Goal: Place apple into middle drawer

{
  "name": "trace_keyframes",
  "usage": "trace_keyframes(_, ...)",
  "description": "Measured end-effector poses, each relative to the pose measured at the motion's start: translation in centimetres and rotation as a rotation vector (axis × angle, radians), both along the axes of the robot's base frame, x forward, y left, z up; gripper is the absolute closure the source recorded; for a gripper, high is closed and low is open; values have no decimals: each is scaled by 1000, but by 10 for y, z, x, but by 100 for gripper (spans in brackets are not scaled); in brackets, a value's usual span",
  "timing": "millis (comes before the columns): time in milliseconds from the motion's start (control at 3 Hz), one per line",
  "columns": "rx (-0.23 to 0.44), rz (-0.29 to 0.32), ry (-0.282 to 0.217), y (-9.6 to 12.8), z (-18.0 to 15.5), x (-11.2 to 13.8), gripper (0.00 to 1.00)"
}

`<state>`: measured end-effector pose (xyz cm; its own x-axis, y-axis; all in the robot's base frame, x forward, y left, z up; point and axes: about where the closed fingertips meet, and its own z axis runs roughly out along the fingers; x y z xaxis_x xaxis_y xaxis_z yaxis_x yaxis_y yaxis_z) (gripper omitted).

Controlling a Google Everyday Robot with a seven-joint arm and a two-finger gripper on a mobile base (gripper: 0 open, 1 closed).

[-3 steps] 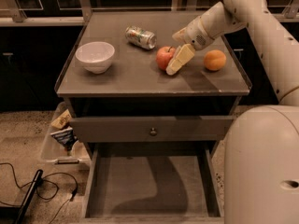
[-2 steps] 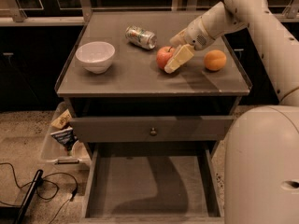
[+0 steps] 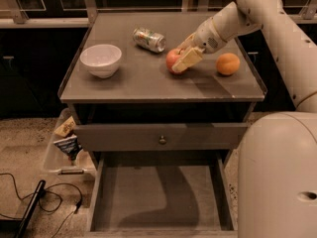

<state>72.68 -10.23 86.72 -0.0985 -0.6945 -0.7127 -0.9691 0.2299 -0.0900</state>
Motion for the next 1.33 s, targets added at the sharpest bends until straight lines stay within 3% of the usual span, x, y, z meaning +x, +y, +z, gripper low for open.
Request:
trace_keyframes(333,0,0,0,0,0,0,88)
trace_keyframes(667,-1,20,-11,3,1,-8,100)
trace_keyframes(1000,5,45,-43,0,7,-25,100)
trace_keyframes(1333,5,87,-94,-9,11,-68,100)
